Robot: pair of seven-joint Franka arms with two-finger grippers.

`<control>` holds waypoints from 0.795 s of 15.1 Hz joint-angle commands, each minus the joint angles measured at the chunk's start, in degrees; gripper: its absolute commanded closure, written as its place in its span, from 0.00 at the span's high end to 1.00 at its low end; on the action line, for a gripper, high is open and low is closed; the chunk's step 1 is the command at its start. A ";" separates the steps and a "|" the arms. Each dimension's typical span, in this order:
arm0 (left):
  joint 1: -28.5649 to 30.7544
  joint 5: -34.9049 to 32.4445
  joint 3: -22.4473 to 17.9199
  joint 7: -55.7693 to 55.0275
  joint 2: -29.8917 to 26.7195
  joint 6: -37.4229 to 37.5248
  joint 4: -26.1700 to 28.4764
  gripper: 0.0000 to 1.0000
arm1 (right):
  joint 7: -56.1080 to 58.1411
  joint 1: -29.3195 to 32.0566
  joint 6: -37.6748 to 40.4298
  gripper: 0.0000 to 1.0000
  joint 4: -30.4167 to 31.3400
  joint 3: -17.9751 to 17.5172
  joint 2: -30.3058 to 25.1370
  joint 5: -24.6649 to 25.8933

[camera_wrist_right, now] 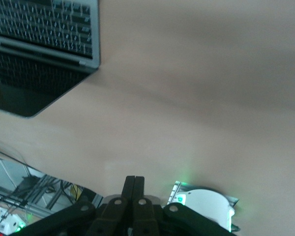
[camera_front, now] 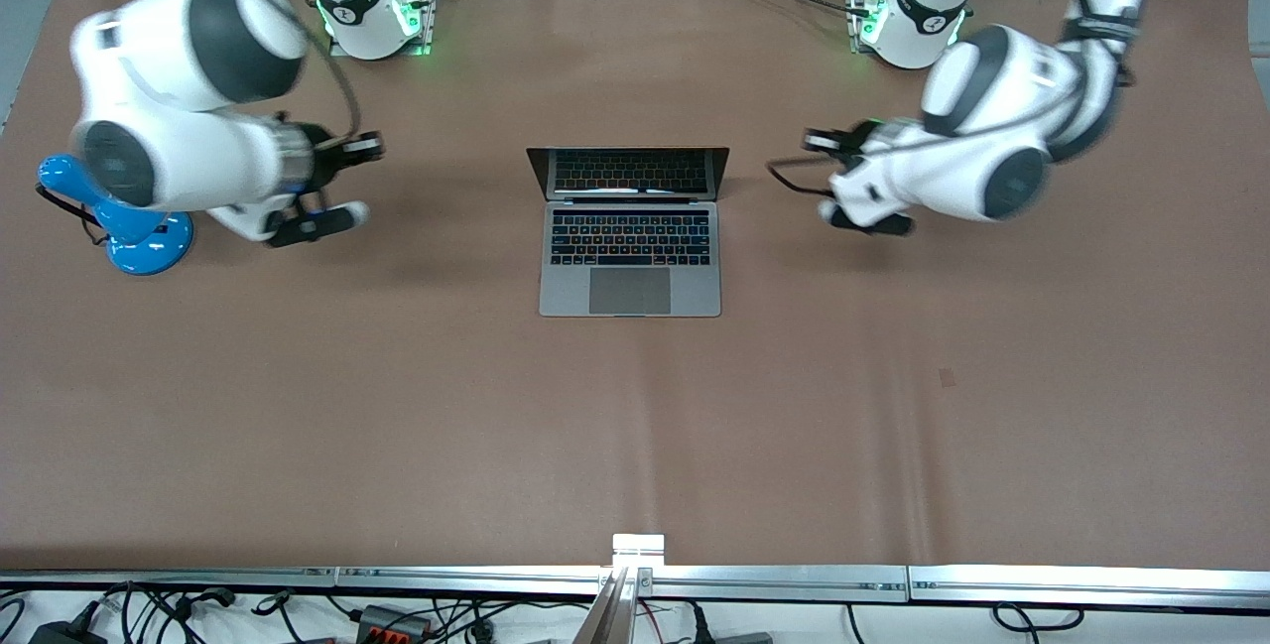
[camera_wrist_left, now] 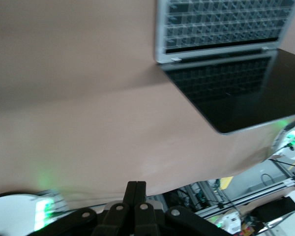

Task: Close laptop with both arms from behind
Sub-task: 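Move the left gripper and the right gripper toward the laptop screen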

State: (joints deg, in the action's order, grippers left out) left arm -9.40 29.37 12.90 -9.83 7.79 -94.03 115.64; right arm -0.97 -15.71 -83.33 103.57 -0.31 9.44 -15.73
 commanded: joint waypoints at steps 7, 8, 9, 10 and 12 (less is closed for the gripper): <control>0.53 8.87 13.73 -4.05 -5.42 -21.28 15.14 0.00 | -22.38 -22.76 -13.94 0.00 9.01 0.22 -3.20 -1.58; 0.52 8.95 14.34 -4.66 -5.15 -22.15 15.32 0.00 | -25.36 -24.87 -16.32 0.00 9.54 0.22 -2.85 -1.58; 0.44 8.95 14.61 -5.10 -4.89 -22.86 15.23 0.00 | -26.79 -26.29 -17.99 0.00 9.81 0.31 -2.06 -1.58; 0.44 8.87 14.70 -5.11 -4.19 -24.26 15.23 0.00 | -27.93 -26.91 -19.58 0.00 9.72 0.31 -1.27 -1.49; 0.44 8.87 14.70 -5.02 -2.69 -25.32 14.71 0.00 | -28.73 -27.00 -22.22 0.00 9.72 0.31 -0.39 -1.41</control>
State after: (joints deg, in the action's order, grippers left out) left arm -9.61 37.18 26.88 -14.64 4.45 -117.70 130.06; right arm -28.56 -42.58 -103.03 112.62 -0.73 8.61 -16.66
